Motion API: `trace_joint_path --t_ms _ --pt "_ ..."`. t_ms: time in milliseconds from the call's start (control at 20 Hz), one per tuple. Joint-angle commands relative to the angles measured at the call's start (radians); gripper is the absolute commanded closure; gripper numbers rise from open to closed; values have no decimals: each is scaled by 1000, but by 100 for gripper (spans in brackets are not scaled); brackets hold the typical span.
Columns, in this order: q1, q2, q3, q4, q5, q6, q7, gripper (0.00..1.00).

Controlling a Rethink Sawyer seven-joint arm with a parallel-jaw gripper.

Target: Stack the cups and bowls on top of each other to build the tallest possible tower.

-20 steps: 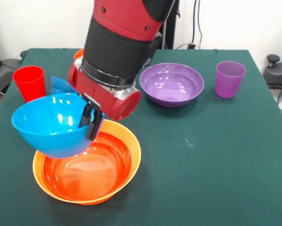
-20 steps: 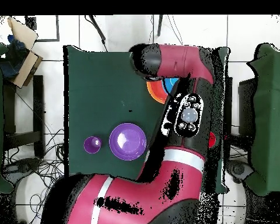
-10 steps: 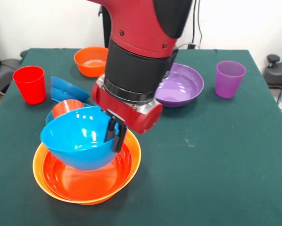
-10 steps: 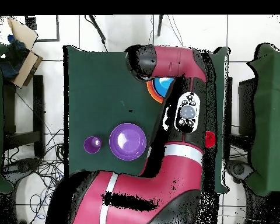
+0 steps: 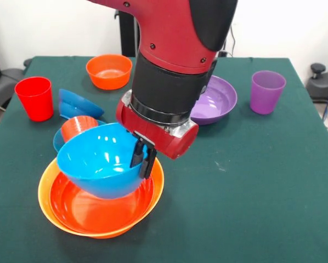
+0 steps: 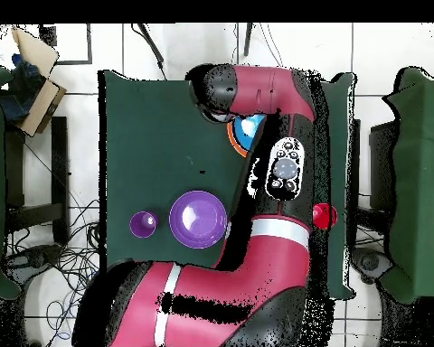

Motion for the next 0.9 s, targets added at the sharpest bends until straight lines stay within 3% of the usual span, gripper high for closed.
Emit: trace_joint_path --t_ms 50,150,200,350,550,900 --pt "-3 11 97 7 -95 66 -325 100" --pt "-5 8 96 9 -101 59 -328 100" --pt "-8 6 99 8 -111 40 -325 0" --pt "-14 -1 108 19 -113 11 -331 0" --pt "1 -7 95 36 -108 -19 -233 0" --pt "15 -5 90 -12 -105 35 -223 0"
